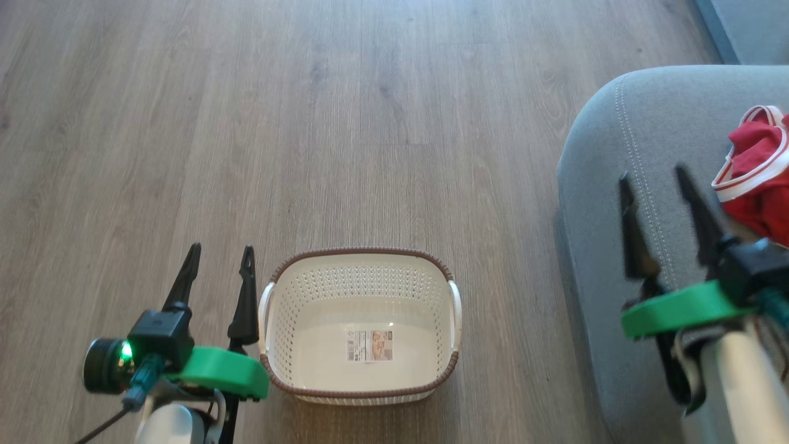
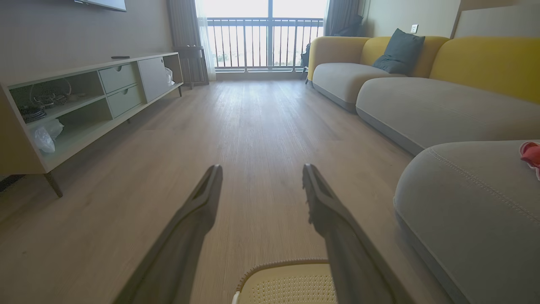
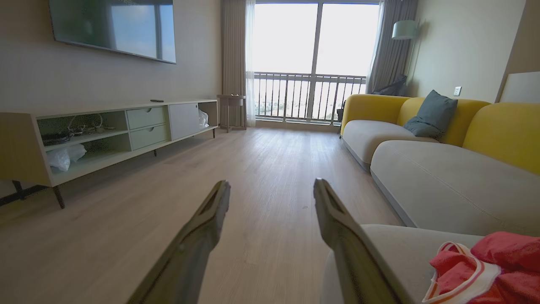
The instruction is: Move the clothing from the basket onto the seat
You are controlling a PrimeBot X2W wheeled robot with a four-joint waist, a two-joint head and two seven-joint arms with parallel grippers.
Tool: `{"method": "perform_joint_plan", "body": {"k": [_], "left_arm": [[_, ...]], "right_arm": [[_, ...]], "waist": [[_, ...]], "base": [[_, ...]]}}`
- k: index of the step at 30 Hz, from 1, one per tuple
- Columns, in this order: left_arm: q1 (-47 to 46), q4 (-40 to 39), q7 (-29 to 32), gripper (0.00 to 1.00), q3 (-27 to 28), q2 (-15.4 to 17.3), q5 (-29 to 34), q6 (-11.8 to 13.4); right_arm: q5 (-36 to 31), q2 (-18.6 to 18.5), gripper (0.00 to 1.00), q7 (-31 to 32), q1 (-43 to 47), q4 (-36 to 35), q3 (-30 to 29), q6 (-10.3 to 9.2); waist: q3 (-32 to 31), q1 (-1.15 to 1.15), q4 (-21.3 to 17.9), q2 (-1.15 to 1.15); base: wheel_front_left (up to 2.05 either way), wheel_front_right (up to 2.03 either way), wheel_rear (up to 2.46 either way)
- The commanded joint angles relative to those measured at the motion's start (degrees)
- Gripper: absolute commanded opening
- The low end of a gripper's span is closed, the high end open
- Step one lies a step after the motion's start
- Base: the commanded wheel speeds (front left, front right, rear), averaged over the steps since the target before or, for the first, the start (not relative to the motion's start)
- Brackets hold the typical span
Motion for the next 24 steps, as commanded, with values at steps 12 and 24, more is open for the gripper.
{"method": "perform_joint_plan", "body": {"k": [12,24], "left_arm": [[0.28,2.04,-0.29,1.0,3.31,-0.06,-5.06,-1.97],[0.53,1.68,-0.29,1.0,4.85,-0.06,-5.32,-3.56]], "right_arm": [[-6.04,3.81,1.0,-0.12,5.98,-0.54,0.26,-0.02],[-6.13,4.75,1.0,-0.12,6.08,-0.26,-0.52,-0.02]], "waist": [[-0.19,0.0,-0.97,0.0],[0.65,0.0,-1.63,0.0]], "base": [[0.0,0.0,0.0],[0.0,0.0,0.0]]}}
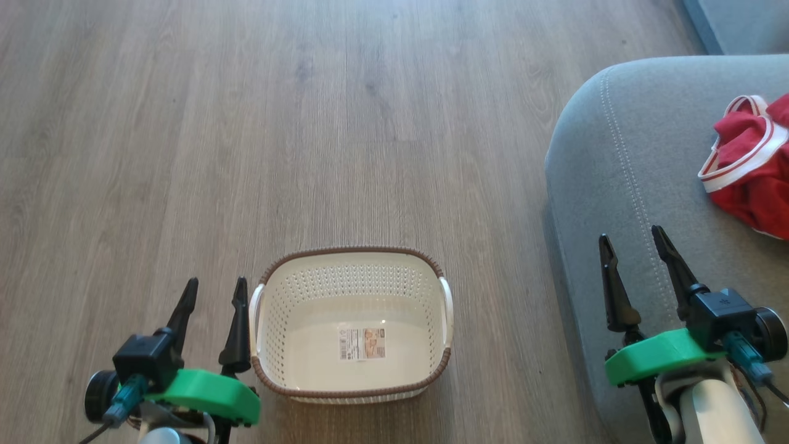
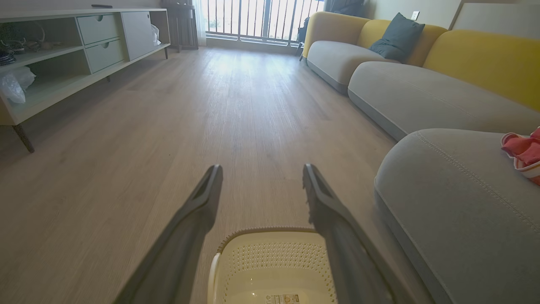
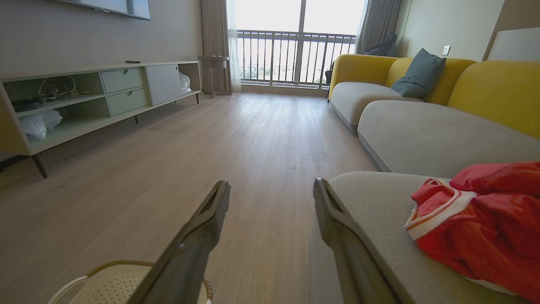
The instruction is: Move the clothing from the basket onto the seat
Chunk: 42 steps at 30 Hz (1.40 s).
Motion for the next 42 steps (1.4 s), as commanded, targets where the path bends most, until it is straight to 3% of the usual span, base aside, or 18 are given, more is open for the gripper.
{"method": "perform_joint_plan", "body": {"k": [1,18,29,42], "left_arm": [[-2.52,-2.2,-0.29,1.0,2.4,-0.04,-0.12,-0.4],[-2.74,-2.64,-0.29,1.0,2.99,-0.04,-1.17,-1.1],[-2.28,-2.71,-0.29,1.0,1.88,-0.04,3.32,1.61],[-1.55,-1.63,-0.29,1.0,2.06,-0.04,3.39,2.14]], "right_arm": [[0.05,0.28,1.0,-0.12,-1.64,-1.84,0.89,-0.01],[0.16,0.33,1.0,-0.12,-2.09,-2.05,0.75,-0.01],[-1.33,0.33,1.0,-0.12,-2.08,-2.46,1.5,-0.01],[-0.86,0.33,1.0,-0.12,-1.96,-2.44,1.75,-0.01]], "waist": [[0.37,0.0,0.09,0.0],[0.78,0.0,0.32,0.0],[0.53,0.0,0.09,0.0],[-0.41,0.0,-0.41,0.0]], "base": [[0.0,0.0,0.0],[0.0,0.0,0.0],[0.0,0.0,0.0],[0.0,0.0,0.0]]}}
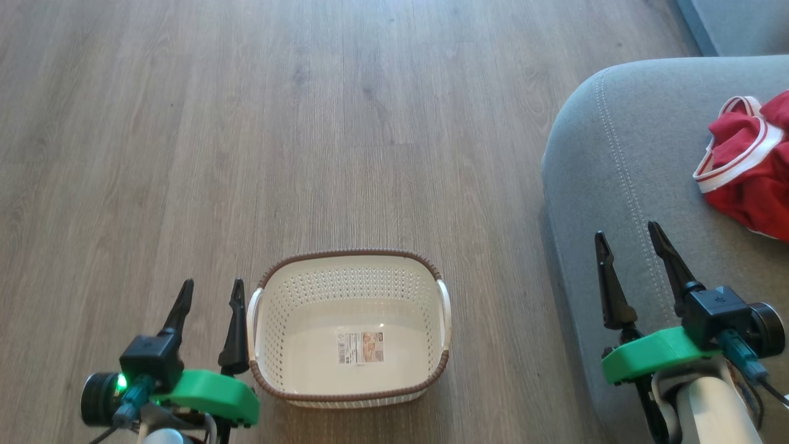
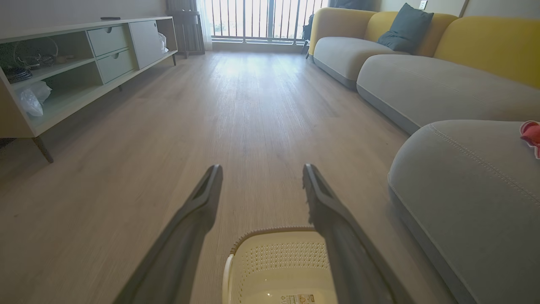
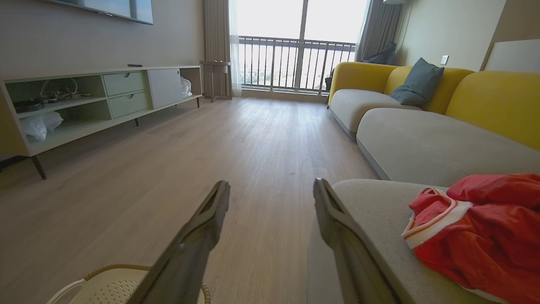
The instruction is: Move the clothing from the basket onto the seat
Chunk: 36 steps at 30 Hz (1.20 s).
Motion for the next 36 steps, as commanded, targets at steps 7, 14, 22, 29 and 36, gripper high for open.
{"method": "perform_joint_plan", "body": {"k": [7,14,22,29,36], "left_arm": [[-1.71,-0.62,-0.29,1.0,2.39,-0.01,-1.34,-0.59],[1.53,5.44,0.19,0.0,-0.15,-0.01,-1.96,-0.61],[0.87,5.6,1.63,0.0,0.57,-0.01,-7.24,-1.16],[0.45,5.55,2.74,0.0,1.04,-0.01,-11.88,-1.64],[-0.02,5.56,3.89,0.0,1.57,-0.01,-16.5,-2.13]], "right_arm": [[-0.4,0.12,1.0,-0.12,-1.59,-2.08,1.79,-0.01],[0.27,0.0,0.0,0.06,1.86,4.43,0.44,0.01],[6.36,-0.19,0.0,1.22,1.55,4.53,0.37,0.01],[11.63,-0.33,0.0,2.27,1.24,4.67,0.27,0.01],[16.88,-0.45,0.0,3.33,0.95,4.79,0.15,0.01]], "waist": [[-0.56,0.0,-0.2,0.0],[-0.69,0.0,-0.26,0.0],[-0.77,0.0,-0.21,0.0],[-0.84,0.0,-0.18,0.0],[-0.91,0.0,-0.14,0.0]], "base": [[0.0,0.0,0.0],[0.0,0.0,0.0],[0.0,0.0,0.0],[0.0,0.0,0.0],[0.0,0.0,0.0]]}}
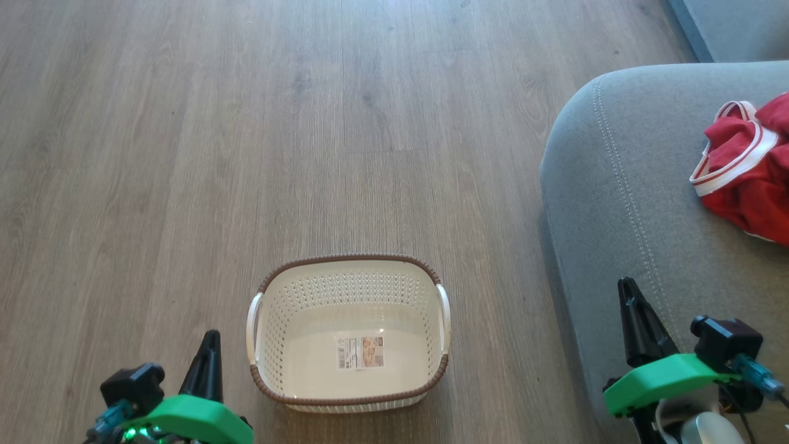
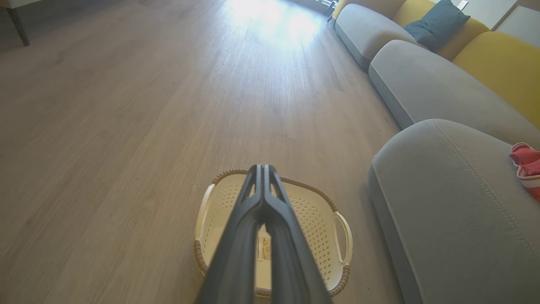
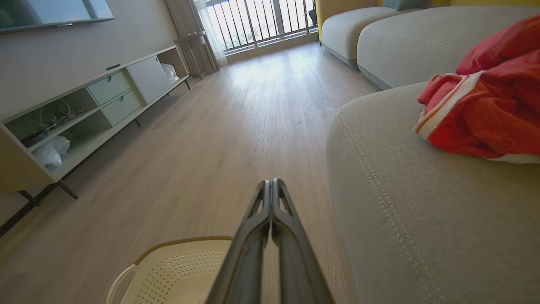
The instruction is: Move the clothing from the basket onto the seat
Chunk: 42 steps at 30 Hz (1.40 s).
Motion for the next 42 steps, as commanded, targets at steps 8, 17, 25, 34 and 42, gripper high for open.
{"method": "perform_joint_plan", "body": {"k": [8,17,25,34,42], "left_arm": [[-3.05,-1.81,1.75,0.0,1.42,0.02,-6.99,-1.11],[-3.61,-1.77,3.1,0.0,2.06,0.02,-12.25,-1.66],[-4.18,-1.72,4.45,0.0,2.69,0.02,-17.53,-2.21],[-4.82,-1.67,5.97,0.0,3.41,0.02,-23.47,-2.84],[-5.39,-1.62,7.32,0.0,4.04,0.02,-28.76,-3.39]], "right_arm": [[8.02,-0.56,0.0,1.61,-2.83,-1.48,-0.33,-0.01],[13.93,-0.64,0.0,2.88,-3.16,-1.34,-0.54,-0.01],[19.84,-0.7,0.0,4.17,-3.5,-1.21,-0.78,-0.01],[26.46,-0.75,0.0,5.65,-3.87,-1.06,-1.08,-0.01],[32.33,-0.77,0.0,6.98,-4.21,-0.92,-1.37,-0.01]], "waist": [[-0.1,0.0,0.05,0.0],[-0.18,0.0,0.09,0.0],[-0.26,0.0,0.13,0.0],[-0.35,0.0,0.18,0.0],[-0.43,0.0,0.22,0.0]], "base": [[0.0,0.0,0.0],[0.0,0.0,0.0],[0.0,0.0,0.0],[0.0,0.0,0.0],[0.0,0.0,0.0]]}}
